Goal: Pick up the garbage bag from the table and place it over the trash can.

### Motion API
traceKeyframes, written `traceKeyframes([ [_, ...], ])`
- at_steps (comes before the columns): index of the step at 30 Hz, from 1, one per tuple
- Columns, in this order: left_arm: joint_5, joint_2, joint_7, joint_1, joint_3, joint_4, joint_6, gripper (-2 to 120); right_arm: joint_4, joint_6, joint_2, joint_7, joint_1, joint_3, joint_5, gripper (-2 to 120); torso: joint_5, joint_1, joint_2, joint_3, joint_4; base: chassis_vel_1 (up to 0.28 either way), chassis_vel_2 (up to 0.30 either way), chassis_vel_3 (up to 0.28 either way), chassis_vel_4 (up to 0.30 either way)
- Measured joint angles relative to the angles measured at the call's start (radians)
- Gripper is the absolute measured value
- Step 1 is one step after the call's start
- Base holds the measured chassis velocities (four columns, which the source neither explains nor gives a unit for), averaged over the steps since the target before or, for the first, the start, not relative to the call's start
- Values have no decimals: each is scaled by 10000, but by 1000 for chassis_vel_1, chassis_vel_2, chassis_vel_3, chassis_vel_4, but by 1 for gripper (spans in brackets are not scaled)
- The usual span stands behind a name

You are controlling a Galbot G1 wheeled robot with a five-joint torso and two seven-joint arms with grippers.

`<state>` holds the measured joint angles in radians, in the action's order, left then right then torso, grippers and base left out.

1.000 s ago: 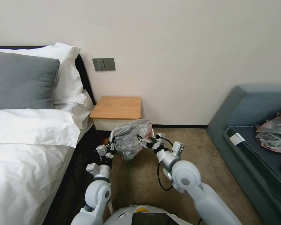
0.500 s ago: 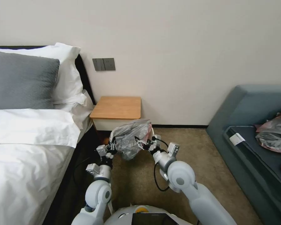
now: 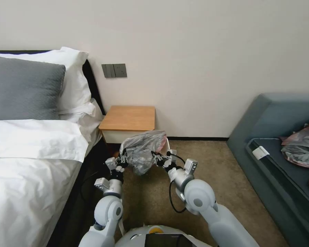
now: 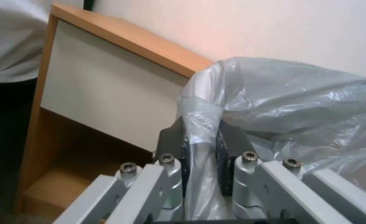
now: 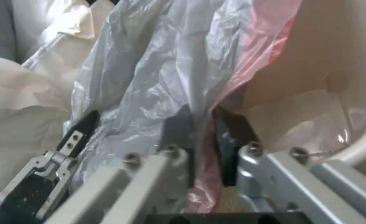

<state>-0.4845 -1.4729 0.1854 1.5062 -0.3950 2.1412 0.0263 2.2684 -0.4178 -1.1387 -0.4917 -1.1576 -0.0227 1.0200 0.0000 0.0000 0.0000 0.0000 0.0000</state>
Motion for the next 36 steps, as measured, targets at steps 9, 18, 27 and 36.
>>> traceKeyframes([
  [9, -176, -245, 116, -237, -113, -99, 64, 11, 323, 111, 205, 98, -307, -282, -161, 0, 1, 0, 0, 0, 0, 0, 0, 0, 0],
  [18, -352, -323, 157, -372, -137, -185, 159, 11, 822, 176, 448, 118, -641, -597, -351, 0, 0, 0, 0, 0, 0, 0, 0, 0, 0],
  [27, -655, -359, 256, -469, -216, -238, 270, 11, 1138, 226, 701, 139, -926, -851, -627, 0, 0, 0, 0, 0, 1, 0, 0, 0, 0],
  [36, -1358, -126, 425, -463, -234, 7, 585, 11, 1004, 565, 1203, 262, -1282, -1224, -1342, 0, -1, 0, 0, 0, -1, 0, 0, 0, 0],
])
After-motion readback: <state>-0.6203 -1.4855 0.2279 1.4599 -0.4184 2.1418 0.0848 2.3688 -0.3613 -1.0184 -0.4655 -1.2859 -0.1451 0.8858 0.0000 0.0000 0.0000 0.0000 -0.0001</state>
